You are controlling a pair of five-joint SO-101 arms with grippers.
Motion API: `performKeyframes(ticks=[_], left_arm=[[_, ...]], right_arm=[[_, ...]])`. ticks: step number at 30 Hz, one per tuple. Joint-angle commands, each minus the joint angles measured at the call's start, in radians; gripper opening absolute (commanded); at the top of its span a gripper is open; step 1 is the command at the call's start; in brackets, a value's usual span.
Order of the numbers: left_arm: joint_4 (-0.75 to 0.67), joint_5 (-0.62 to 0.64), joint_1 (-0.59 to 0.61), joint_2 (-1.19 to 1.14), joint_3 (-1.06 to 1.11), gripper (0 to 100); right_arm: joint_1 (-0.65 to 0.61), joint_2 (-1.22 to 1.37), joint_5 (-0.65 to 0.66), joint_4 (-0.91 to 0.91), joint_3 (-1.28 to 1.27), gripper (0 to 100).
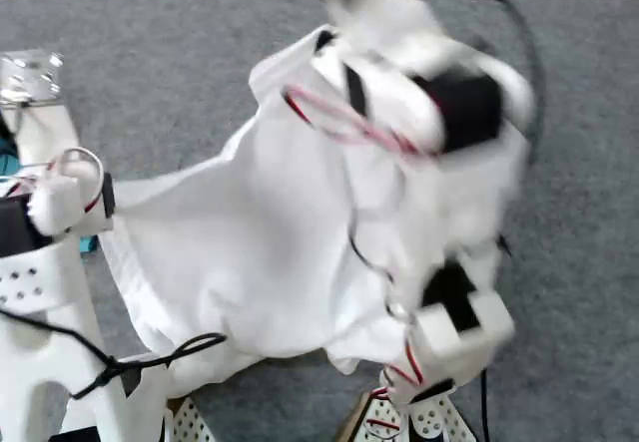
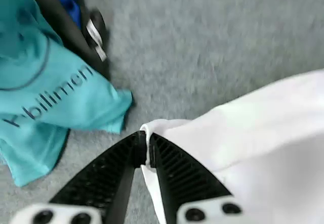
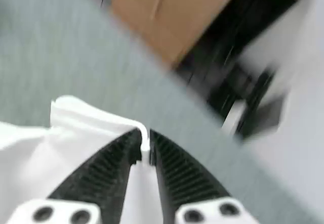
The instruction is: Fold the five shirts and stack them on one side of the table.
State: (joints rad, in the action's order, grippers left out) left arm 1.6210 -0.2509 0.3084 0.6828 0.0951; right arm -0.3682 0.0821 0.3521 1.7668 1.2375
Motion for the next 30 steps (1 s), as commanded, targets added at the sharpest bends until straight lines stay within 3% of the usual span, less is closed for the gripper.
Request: performKeyframes(ticks=[1, 8, 16, 21, 30], left_arm=[[0.029, 0.057, 0.011, 0.008, -0.196, 2], [0.11, 0.112, 0.012, 0.008, -0.532, 2], [0.138, 0.137, 0.014, 0.056, -0.902, 2], [0.138, 0.132, 0.014, 0.16, -0.847, 2], [0.138, 0.049, 0.014, 0.34, -0.491, 2]], right_arm=[[0.054, -0.219, 0.012, 0.0, 0.038, 0.4], [0.2, -0.498, 0.012, -0.077, 0.031, 0.4], [0.225, -0.684, 0.012, -0.08, 0.031, 0.4], [0.226, -0.739, 0.012, -0.157, 0.03, 0.4], [0.229, -0.769, 0.069, -0.292, 0.03, 0.4]])
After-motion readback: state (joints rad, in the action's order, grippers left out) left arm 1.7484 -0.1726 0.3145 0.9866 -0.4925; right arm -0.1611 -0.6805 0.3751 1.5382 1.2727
